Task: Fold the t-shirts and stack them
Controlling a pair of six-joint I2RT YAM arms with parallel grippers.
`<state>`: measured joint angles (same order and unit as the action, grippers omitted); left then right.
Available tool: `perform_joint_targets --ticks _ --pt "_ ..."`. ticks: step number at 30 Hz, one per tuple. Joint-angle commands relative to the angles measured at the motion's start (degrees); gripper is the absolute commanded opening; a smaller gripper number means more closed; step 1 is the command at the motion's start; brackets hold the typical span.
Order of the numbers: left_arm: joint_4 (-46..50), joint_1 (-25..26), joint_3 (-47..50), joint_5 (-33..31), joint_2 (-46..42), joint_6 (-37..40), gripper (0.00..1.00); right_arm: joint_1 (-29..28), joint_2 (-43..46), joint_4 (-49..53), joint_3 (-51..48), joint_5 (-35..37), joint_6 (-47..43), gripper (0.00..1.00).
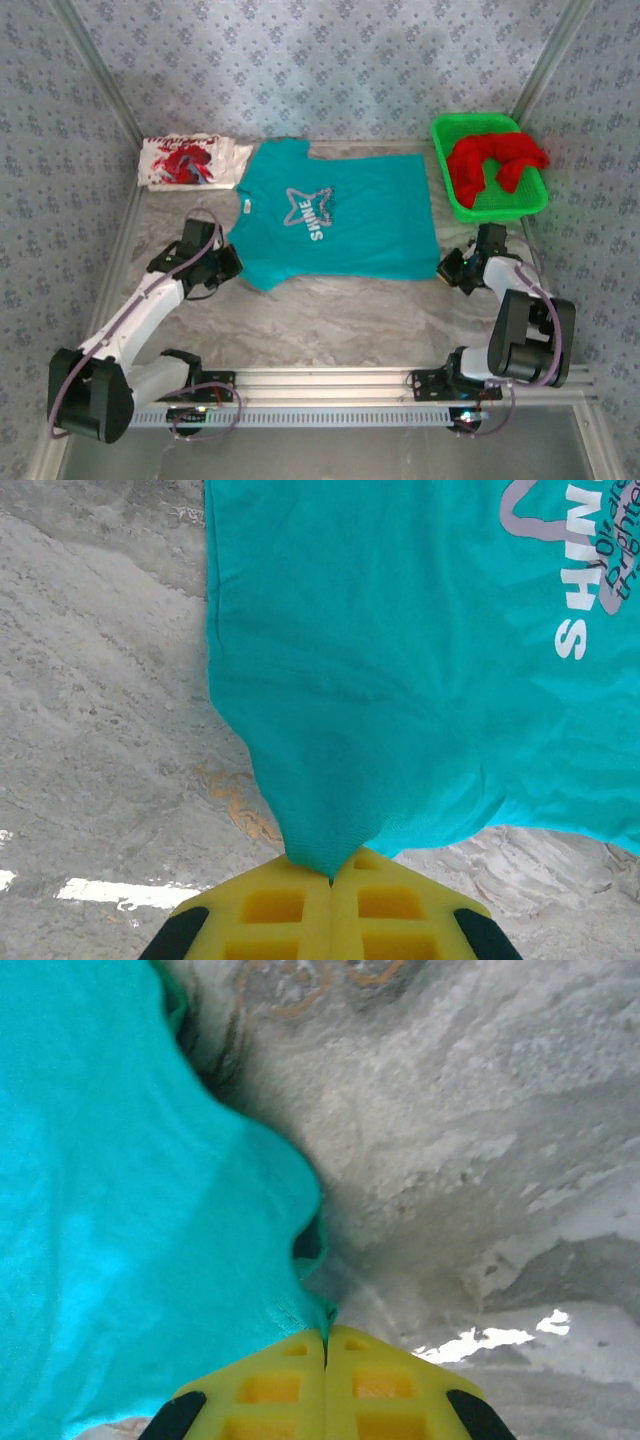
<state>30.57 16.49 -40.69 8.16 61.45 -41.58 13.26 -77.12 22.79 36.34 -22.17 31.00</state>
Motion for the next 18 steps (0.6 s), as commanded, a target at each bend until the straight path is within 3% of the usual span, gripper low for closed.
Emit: perform_joint_targets --ticks 1,10,14,18 --pt "3.52 -0.41 1.02 0.22 -2.57 1.34 0.00 -1.17 3.41 5.71 1.42 -1.21 -1.39 0.00" --pt "6.98 -0.08 6.56 2.88 -14.04 -2.22 0.00 -1.75 15.03 14.04 -6.10 -1.40 -1.36 0.00" --pt "11.01 0.30 7.10 2.30 -21.42 -2.16 0.00 -1.57 23.21 16.77 -7.15 -1.93 2.81 0.00" --pt "12.11 0.38 7.15 4.26 -25.76 -1.86 0.00 -1.52 25.77 19.01 -6.01 -2.96 1.63 0.00"
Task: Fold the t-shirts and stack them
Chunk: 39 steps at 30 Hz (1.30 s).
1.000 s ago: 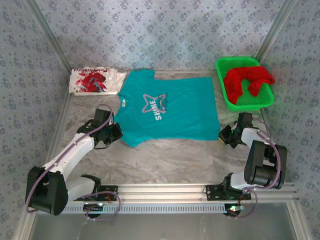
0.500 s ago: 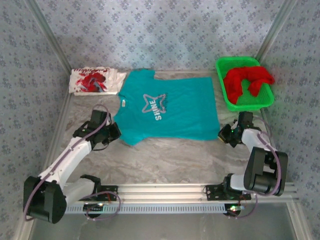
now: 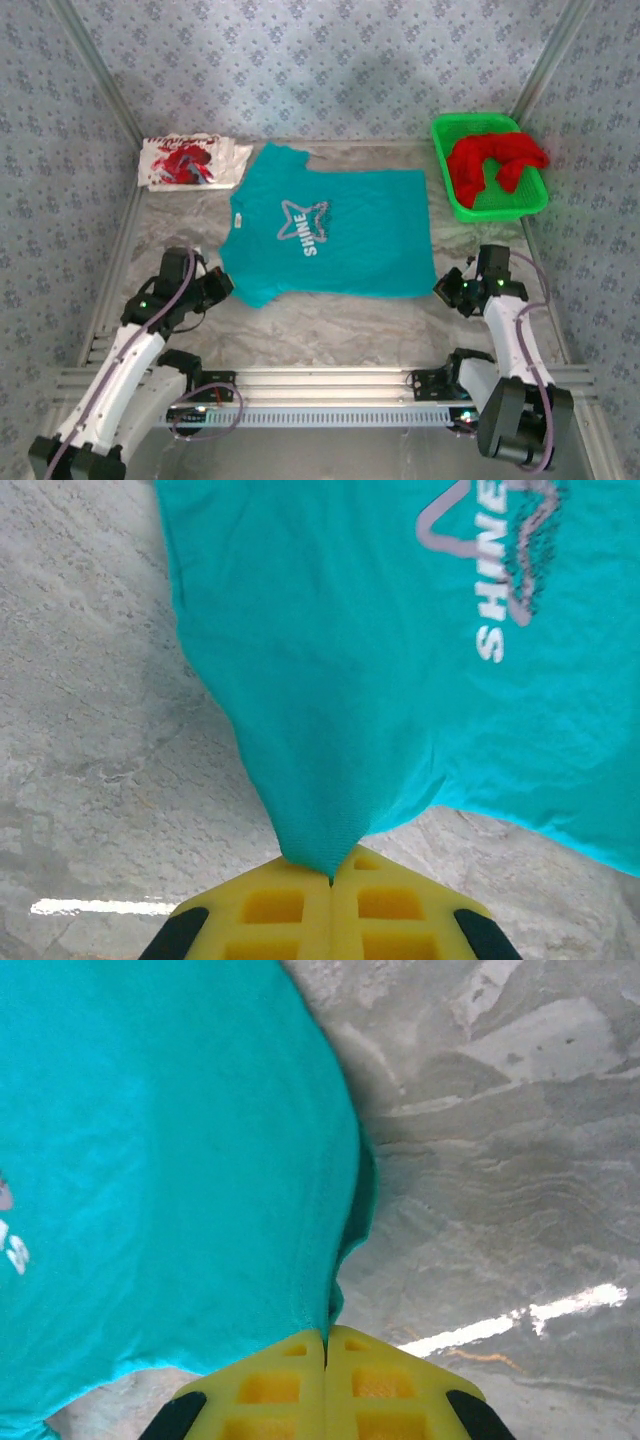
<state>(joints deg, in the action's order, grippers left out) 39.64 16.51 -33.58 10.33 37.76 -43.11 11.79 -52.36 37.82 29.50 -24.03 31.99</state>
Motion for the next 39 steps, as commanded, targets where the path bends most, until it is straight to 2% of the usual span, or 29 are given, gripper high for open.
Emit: perform_joint_targets --ticks 1,6,10,14,26,39 --pt "2.94 0.36 0.07 2.46 -2.48 -0.38 0.00 -0.17 1.17 3.50 1.32 -0.22 0.72 0.00" --pt "-1.17 0.36 -1.92 2.76 0.34 0.72 0.00 -0.30 0.39 0.50 3.35 -0.25 2.84 0.00" --pt "-3.81 0.15 -8.06 0.98 8.46 3.64 0.00 -0.29 -4.08 -2.86 6.74 -0.05 2.96 0.00" --pt "-5.53 -1.80 -13.43 2.22 16.54 6.03 0.00 -0.29 -9.86 -5.94 10.03 -0.23 1.89 0.00" --pt "-7.67 -4.83 -22.81 3.36 32.61 12.45 0.00 -1.63 -21.31 -10.71 17.39 1.26 1.33 0.00" --pt "-8.05 -5.44 -27.43 0.59 39.59 16.78 0.00 -3.27 -27.49 -13.94 20.35 3.96 1.39 0.00"
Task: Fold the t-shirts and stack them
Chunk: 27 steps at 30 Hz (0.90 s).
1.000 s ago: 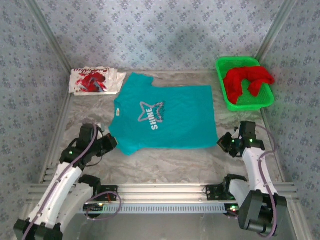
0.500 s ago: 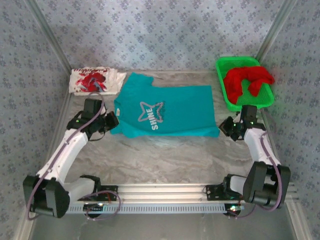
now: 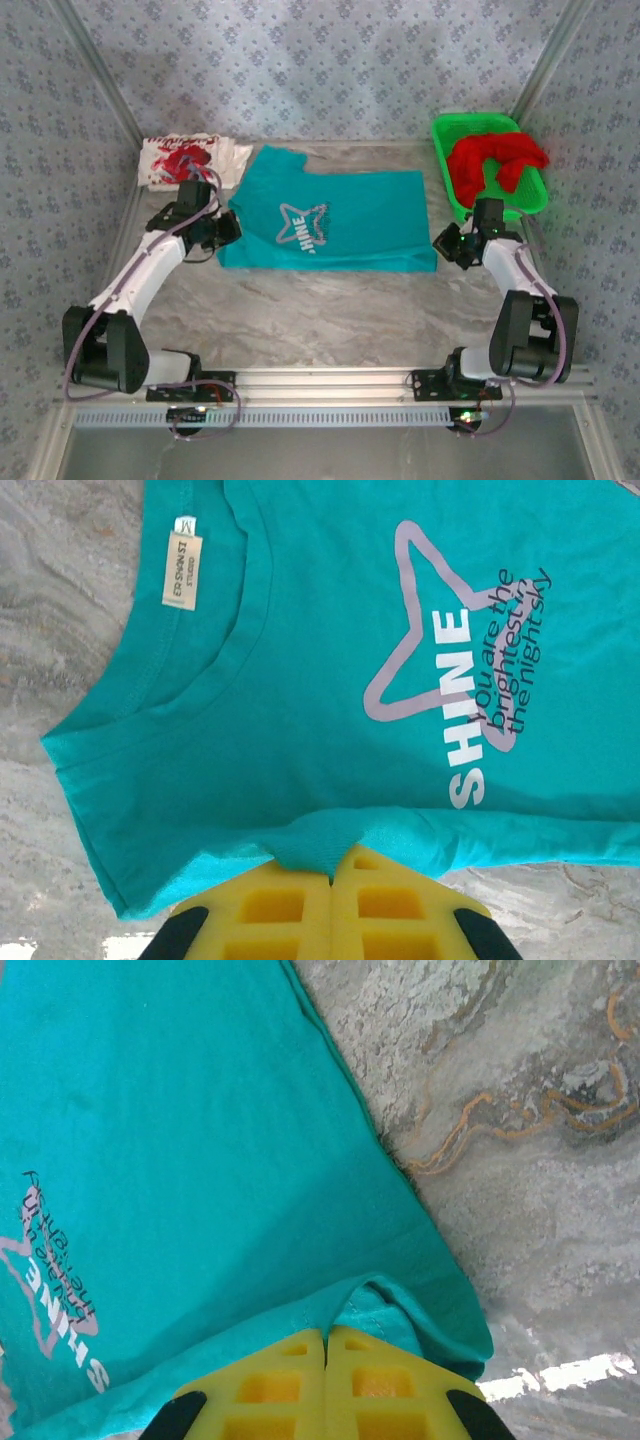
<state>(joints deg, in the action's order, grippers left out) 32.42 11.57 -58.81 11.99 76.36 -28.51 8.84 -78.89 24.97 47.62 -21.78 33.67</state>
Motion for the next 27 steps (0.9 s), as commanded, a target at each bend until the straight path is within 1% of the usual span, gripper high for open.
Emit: perform_joint_targets --ticks 1,6,13,27 --pt "-1.11 -0.59 -2.47 -1.01 1.51 2.39 0.00 -0.32 -1.37 -1.28 2.42 1.87 -0.28 0.00" --pt "-1.84 -0.59 -4.24 -0.65 4.21 2.58 0.00 -0.56 -3.17 -2.84 3.83 1.82 0.12 0.00" --pt "-0.64 -0.59 -7.41 -2.47 6.94 4.28 0.00 -2.55 -6.14 -2.54 7.57 3.36 -0.97 0.00" --pt "0.82 -1.46 -11.83 -2.88 12.75 6.41 0.00 -3.42 -10.81 -3.78 9.85 4.54 -0.84 0.00"
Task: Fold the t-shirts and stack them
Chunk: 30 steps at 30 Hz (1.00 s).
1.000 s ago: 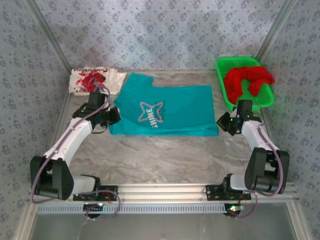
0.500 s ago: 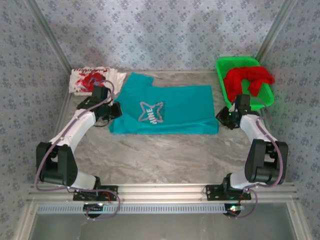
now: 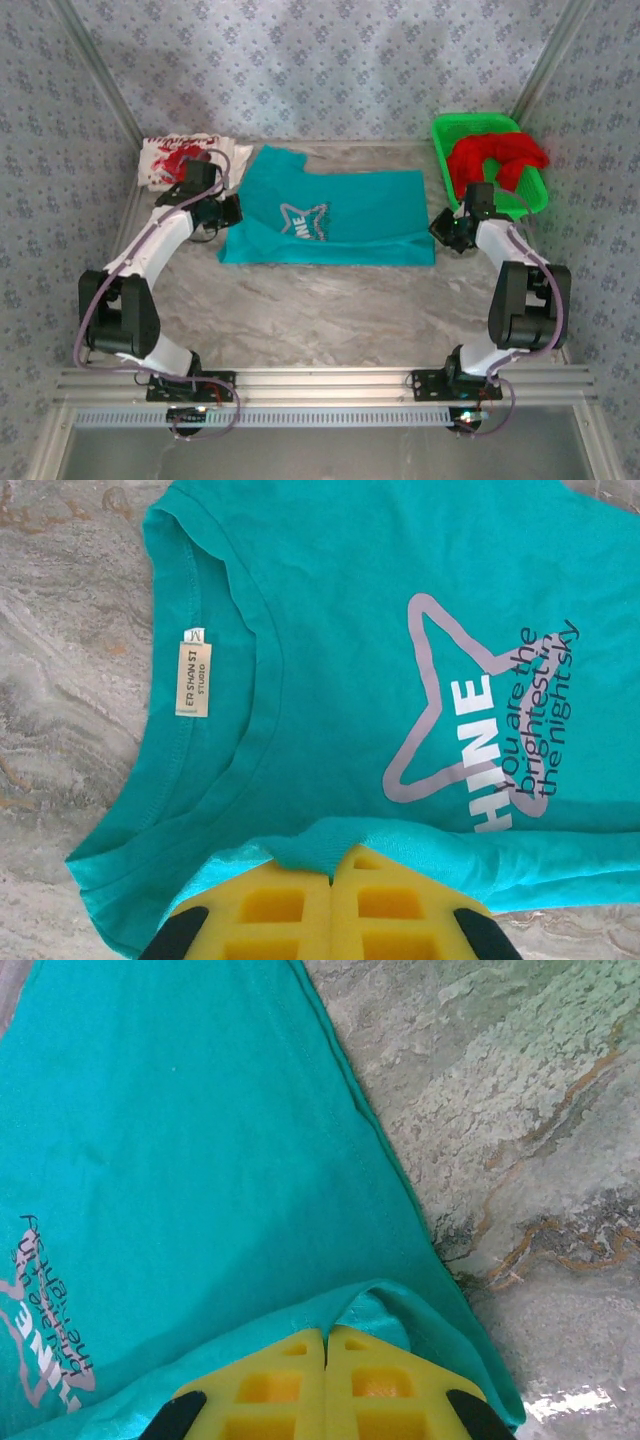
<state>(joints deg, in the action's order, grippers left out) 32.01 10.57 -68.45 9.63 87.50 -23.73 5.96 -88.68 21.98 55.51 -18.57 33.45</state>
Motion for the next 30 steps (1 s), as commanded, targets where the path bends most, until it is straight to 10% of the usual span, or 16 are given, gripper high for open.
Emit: perform_joint_targets --ticks 1,26,30 --pt "1.51 -0.47 -2.67 -0.33 2.38 1.79 0.00 -0.63 -1.29 -0.93 2.23 1.20 -0.58 0.00" --pt "0.90 -1.06 -7.70 -2.25 12.10 3.17 0.00 -1.53 -9.91 -2.84 8.54 2.81 0.13 0.00" --pt "1.22 -1.07 -10.29 -2.55 13.69 3.60 0.35 -1.41 -10.76 -2.77 10.17 3.71 1.21 0.26"
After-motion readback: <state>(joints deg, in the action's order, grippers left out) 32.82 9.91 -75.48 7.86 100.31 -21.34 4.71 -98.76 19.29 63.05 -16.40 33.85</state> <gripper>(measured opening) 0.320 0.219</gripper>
